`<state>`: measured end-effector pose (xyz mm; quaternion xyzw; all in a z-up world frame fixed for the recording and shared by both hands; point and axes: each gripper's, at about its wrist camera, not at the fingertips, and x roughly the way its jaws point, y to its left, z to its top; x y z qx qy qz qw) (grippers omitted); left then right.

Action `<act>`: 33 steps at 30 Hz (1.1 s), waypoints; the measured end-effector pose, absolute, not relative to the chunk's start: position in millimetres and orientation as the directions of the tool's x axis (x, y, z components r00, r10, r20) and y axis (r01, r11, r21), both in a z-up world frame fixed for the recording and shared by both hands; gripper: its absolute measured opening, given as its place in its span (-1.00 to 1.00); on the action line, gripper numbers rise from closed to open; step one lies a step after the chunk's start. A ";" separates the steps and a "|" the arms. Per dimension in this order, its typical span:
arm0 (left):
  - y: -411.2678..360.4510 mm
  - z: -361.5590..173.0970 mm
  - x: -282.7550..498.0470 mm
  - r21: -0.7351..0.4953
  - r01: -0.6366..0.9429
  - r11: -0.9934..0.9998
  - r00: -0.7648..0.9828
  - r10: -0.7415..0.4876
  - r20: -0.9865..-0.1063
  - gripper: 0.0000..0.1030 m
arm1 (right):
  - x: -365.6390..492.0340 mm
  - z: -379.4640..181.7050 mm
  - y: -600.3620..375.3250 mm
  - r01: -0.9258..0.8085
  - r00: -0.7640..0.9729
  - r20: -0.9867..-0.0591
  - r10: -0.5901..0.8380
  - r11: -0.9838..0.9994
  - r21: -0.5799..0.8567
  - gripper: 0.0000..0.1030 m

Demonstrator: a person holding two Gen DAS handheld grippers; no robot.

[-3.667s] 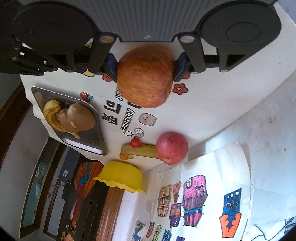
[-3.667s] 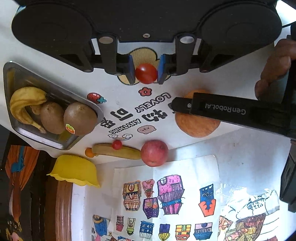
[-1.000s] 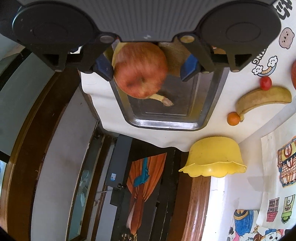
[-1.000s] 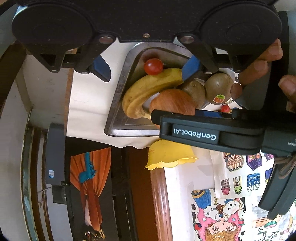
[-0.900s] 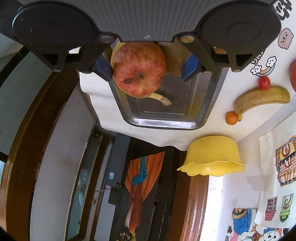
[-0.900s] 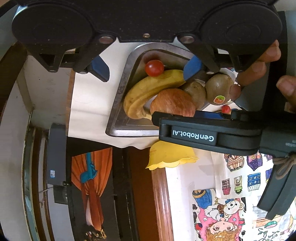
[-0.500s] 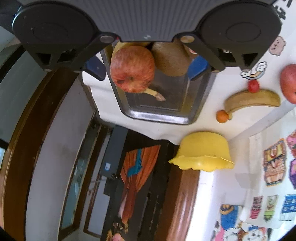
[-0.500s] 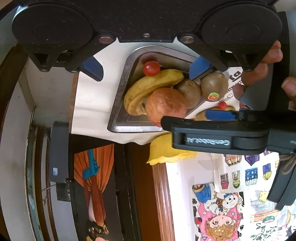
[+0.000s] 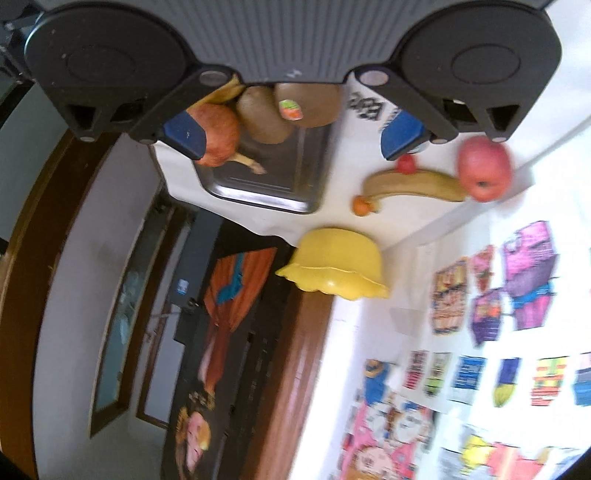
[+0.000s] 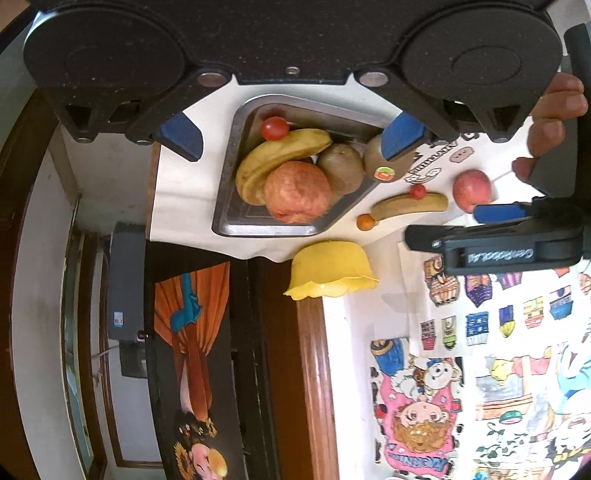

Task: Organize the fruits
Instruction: 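Withdraw both open tools from the tray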

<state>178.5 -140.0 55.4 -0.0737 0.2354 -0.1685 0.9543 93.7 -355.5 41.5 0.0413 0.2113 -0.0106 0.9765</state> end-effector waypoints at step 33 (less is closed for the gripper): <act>47.1 11.6 132.3 -0.042 0.087 0.995 0.822 -0.095 -0.561 0.99 | 102.0 84.6 -190.1 -0.138 0.828 -0.534 0.174 0.985 0.108 0.99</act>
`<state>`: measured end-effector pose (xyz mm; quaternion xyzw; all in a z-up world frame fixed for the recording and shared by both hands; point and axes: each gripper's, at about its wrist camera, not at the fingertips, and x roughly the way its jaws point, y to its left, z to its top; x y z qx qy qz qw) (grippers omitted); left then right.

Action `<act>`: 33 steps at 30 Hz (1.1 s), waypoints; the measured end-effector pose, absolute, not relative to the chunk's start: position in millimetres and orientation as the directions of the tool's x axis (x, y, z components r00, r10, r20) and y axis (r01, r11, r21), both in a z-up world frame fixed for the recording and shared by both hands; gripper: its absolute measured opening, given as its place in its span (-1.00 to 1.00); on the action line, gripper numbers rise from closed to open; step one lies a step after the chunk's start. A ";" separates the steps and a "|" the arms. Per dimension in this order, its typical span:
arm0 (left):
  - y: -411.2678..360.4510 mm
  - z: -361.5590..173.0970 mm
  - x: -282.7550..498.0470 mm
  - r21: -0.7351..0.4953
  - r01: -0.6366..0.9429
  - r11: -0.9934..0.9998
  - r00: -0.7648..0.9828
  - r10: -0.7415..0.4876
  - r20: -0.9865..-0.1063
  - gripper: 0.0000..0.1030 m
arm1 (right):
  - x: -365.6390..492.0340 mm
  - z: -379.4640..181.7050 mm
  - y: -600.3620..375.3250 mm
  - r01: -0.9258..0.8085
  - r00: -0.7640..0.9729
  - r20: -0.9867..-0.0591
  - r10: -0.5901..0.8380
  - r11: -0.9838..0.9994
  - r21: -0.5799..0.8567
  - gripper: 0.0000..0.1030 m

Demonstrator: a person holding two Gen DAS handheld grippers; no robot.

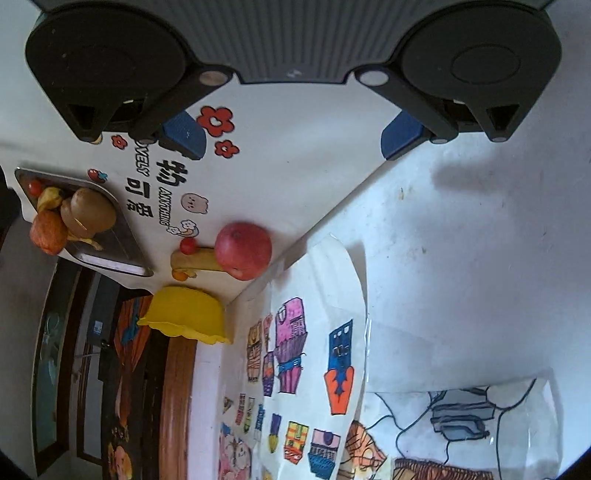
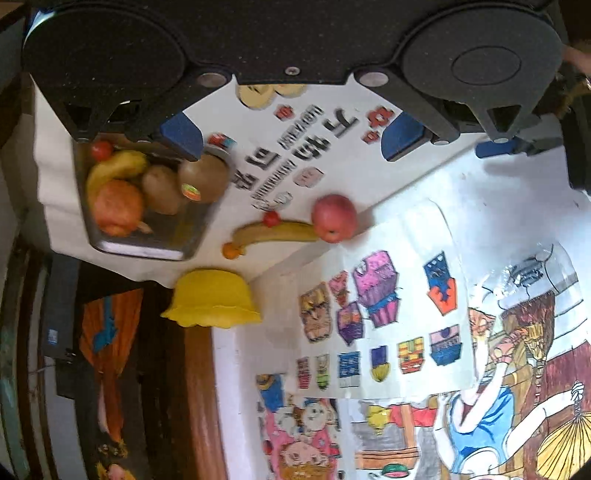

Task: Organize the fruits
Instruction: 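Withdraw both open tools from the tray, then close the left tool on the second red apple while the right tool grasps another cherry tomato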

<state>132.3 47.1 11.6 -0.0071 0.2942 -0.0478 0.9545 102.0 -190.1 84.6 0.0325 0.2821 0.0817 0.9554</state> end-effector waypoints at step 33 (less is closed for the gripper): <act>-13.9 -3.8 265.2 0.112 0.190 0.975 0.843 -0.104 -0.528 0.99 | 334.8 25.1 -215.3 -0.273 0.747 -0.594 0.298 0.953 0.136 0.85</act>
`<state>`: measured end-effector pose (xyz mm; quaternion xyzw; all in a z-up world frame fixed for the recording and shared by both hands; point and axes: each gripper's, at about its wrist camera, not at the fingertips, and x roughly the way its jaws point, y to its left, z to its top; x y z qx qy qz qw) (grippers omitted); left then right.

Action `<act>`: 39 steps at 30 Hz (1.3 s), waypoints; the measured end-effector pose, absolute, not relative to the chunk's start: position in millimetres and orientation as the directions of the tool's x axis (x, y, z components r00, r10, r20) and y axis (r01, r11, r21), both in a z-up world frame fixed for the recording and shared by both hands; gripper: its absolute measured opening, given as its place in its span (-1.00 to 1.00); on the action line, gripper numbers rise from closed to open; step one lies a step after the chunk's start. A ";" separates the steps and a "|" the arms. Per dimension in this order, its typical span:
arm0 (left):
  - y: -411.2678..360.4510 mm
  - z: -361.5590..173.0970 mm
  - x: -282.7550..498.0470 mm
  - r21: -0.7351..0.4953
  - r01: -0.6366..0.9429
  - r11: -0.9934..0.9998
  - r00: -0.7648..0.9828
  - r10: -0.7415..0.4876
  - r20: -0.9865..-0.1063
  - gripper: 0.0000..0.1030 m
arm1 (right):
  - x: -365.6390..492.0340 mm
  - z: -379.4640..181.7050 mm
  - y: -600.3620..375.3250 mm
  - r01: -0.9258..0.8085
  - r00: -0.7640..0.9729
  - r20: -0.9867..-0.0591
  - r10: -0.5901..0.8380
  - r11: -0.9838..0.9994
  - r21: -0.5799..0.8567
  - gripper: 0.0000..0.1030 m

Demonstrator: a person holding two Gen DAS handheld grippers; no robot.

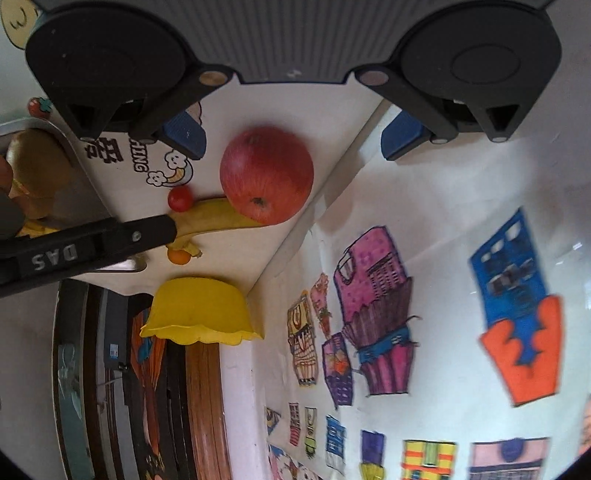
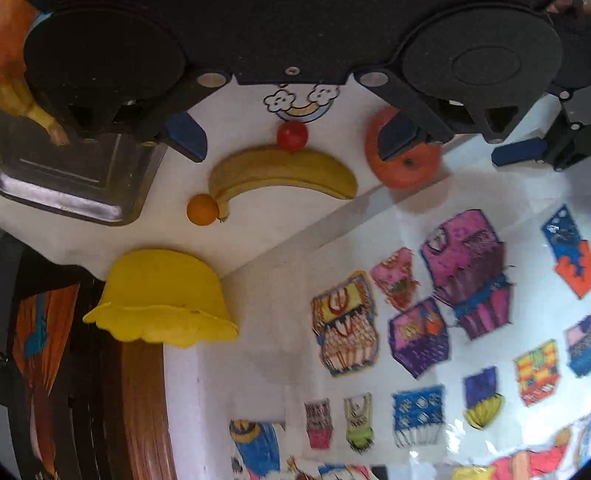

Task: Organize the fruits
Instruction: 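Close the left tool on the second red apple while the right tool grasps another cherry tomato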

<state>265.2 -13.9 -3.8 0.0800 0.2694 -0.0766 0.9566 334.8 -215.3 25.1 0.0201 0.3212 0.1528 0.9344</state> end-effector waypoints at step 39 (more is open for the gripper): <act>-19.8 -16.2 304.4 0.039 0.217 0.975 0.825 -0.162 -0.541 0.80 | 376.6 -10.2 -199.2 -0.286 0.644 -0.707 0.294 0.949 0.134 0.20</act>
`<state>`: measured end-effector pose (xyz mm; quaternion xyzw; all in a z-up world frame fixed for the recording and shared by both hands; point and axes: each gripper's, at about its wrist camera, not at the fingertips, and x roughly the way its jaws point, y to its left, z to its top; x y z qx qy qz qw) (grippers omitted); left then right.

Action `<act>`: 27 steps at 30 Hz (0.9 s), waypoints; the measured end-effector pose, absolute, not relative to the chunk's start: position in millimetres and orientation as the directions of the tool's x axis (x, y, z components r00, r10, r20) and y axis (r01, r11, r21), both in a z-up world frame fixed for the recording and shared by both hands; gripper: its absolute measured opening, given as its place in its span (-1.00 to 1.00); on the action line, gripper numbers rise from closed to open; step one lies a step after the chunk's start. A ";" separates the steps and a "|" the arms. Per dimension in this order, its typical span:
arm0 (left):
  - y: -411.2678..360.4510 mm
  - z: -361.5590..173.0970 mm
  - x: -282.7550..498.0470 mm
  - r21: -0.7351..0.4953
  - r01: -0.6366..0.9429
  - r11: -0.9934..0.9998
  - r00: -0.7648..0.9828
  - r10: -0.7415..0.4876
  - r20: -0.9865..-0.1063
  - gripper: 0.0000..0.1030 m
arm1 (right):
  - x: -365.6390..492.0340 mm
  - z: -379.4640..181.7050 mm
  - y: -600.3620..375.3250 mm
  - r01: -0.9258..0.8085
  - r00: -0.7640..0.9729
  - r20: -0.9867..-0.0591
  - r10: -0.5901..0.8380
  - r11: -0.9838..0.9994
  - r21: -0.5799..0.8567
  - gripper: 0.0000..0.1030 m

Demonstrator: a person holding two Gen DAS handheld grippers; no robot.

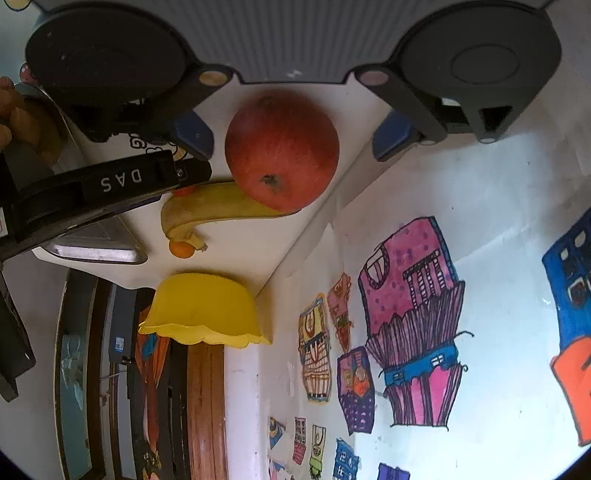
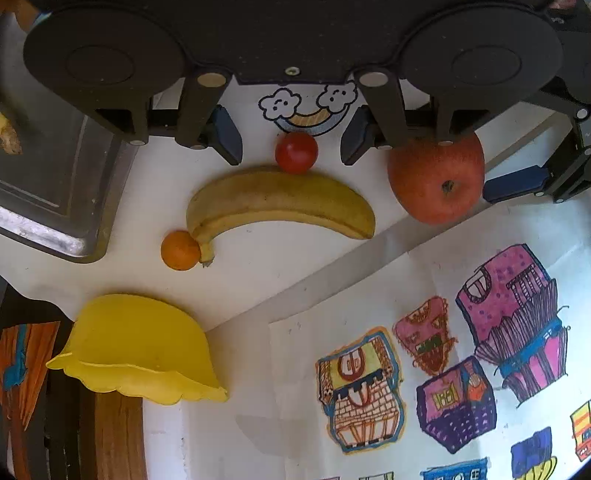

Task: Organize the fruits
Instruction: 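Close the left tool on the second red apple while the right tool grasps another cherry tomato, then lift the red apple with the left tool while the right tool lifts the tomato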

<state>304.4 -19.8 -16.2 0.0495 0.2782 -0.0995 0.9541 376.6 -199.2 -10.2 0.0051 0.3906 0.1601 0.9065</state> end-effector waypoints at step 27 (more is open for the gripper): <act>-20.1 -22.2 315.5 -0.036 0.234 0.972 0.780 -0.210 -0.589 0.41 | 369.5 -14.1 -185.3 -0.284 0.702 -0.685 0.195 0.959 -0.019 -0.51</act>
